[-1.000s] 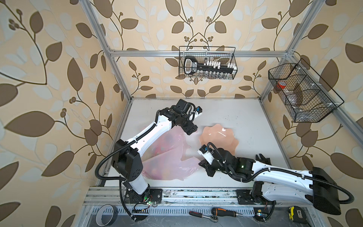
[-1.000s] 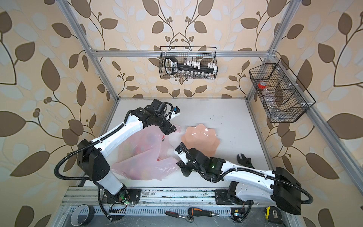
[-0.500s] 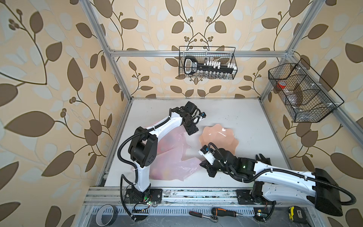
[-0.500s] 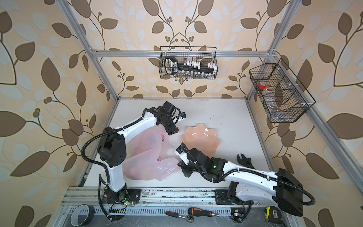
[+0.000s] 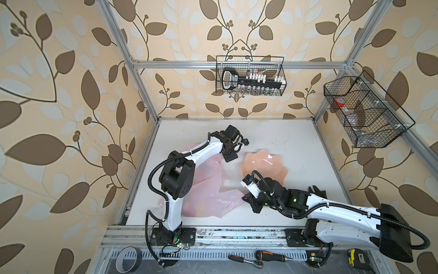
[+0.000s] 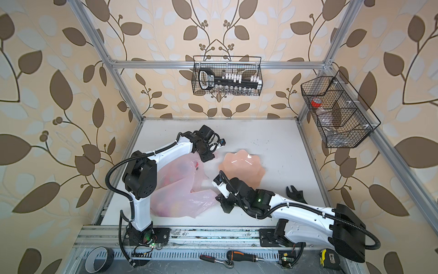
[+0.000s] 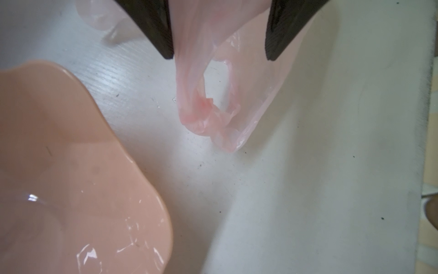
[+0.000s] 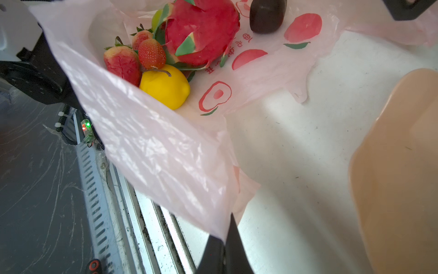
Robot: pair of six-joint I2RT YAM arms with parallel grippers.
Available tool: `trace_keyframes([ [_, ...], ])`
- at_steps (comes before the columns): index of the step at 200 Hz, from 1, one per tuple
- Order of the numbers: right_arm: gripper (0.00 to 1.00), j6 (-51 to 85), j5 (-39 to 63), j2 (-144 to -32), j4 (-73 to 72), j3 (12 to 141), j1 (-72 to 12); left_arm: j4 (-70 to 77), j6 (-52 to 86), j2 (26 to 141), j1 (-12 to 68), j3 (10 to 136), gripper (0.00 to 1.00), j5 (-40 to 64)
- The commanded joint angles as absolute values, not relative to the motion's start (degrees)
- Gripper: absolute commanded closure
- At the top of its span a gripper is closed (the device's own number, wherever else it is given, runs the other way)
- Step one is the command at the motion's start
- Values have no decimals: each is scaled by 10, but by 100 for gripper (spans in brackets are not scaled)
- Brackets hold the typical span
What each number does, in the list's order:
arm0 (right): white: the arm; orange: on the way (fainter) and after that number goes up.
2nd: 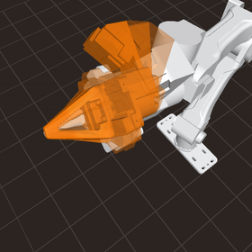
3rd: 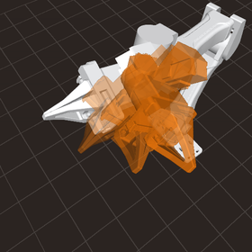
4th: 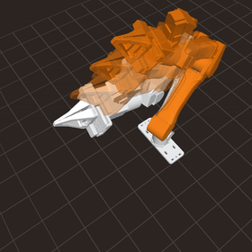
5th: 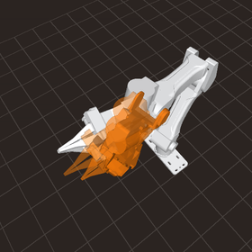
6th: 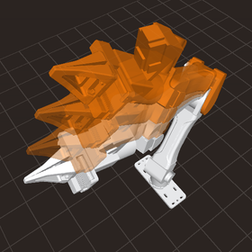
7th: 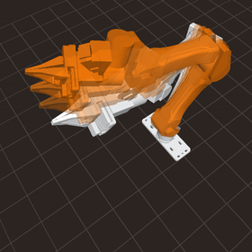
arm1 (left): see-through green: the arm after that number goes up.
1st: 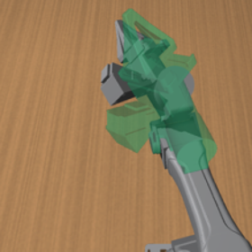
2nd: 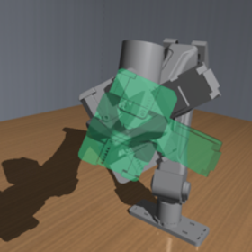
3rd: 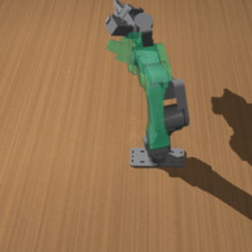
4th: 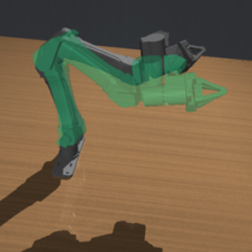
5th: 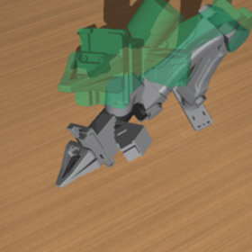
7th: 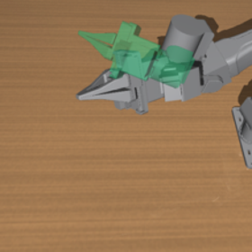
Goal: Place the fruits into the plastic bag
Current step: Pick up the plastic bag from the middle-left of the table.
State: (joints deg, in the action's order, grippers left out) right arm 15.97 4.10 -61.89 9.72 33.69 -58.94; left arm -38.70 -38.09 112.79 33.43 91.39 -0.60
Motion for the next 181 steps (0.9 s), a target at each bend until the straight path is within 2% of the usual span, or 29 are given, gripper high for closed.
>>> trace_keyframes([
  [1, 100, 143, 53, -611, 104, 349, -581, -373, -402, 1119, 339, 903, 51, -17],
  [45, 100, 146, 55, -610, 97, 352, -567, -370, -400, 1108, 339, 892, 84, -28],
  [59, 100, 146, 55, -610, 97, 357, -563, -368, -405, 1105, 339, 891, 100, -33],
  [124, 100, 149, 46, -615, 105, 383, -557, -348, -403, 1048, 339, 890, 100, -52],
  [181, 100, 150, 13, -625, 144, 460, -555, -325, -366, 1005, 331, 925, 100, -81],
])
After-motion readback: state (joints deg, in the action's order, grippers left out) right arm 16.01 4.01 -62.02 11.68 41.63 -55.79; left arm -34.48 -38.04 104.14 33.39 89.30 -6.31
